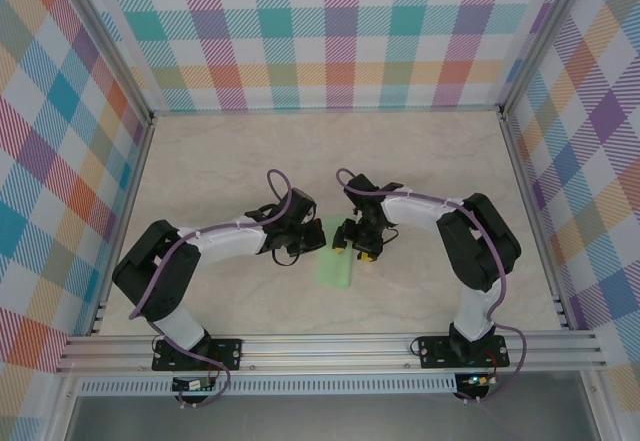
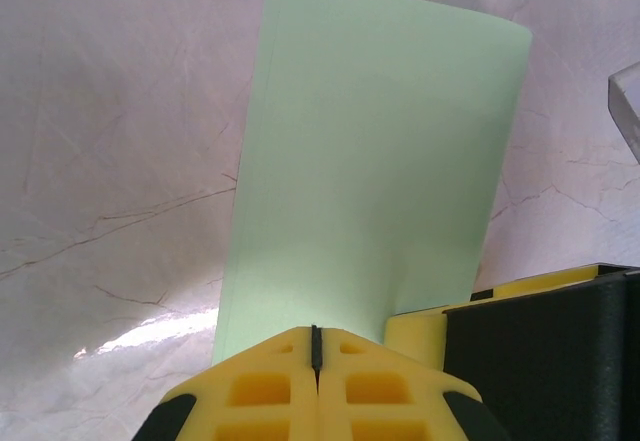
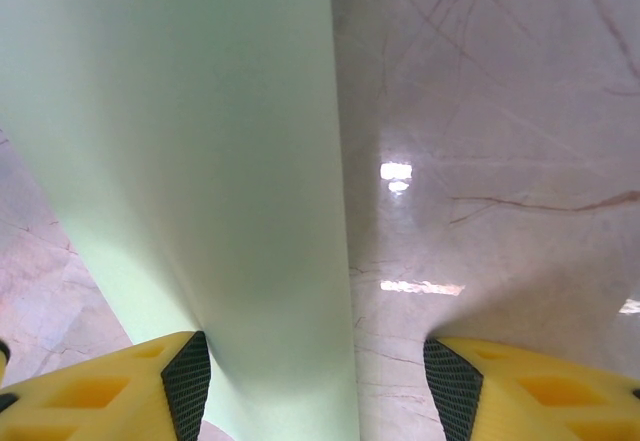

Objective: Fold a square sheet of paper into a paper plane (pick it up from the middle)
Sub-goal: Hold the square sheet of paper at the center of the table.

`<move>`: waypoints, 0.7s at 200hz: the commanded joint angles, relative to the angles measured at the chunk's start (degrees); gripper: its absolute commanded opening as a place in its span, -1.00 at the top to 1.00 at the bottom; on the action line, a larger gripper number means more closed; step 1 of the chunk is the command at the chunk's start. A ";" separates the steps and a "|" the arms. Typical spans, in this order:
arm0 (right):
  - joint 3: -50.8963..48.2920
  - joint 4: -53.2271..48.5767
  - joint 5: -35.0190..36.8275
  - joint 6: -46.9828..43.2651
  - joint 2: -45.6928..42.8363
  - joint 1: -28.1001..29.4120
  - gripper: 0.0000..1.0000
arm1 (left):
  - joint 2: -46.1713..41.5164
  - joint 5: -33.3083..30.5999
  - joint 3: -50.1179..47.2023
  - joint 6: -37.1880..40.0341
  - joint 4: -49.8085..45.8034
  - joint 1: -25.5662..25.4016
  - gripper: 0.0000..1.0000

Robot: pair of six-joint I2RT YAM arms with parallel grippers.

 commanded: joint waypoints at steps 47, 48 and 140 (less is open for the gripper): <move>-3.78 -1.60 4.04 -0.66 4.90 0.40 -0.28 | 4.79 2.57 2.42 -0.10 1.48 -0.88 1.00; -3.78 -1.59 4.04 -0.67 4.90 0.45 -0.29 | 4.88 2.52 2.44 -0.13 1.44 -0.88 1.00; -1.71 -1.71 4.13 -0.79 3.15 0.58 -0.32 | 7.05 1.40 -0.31 -0.51 1.37 -0.88 1.00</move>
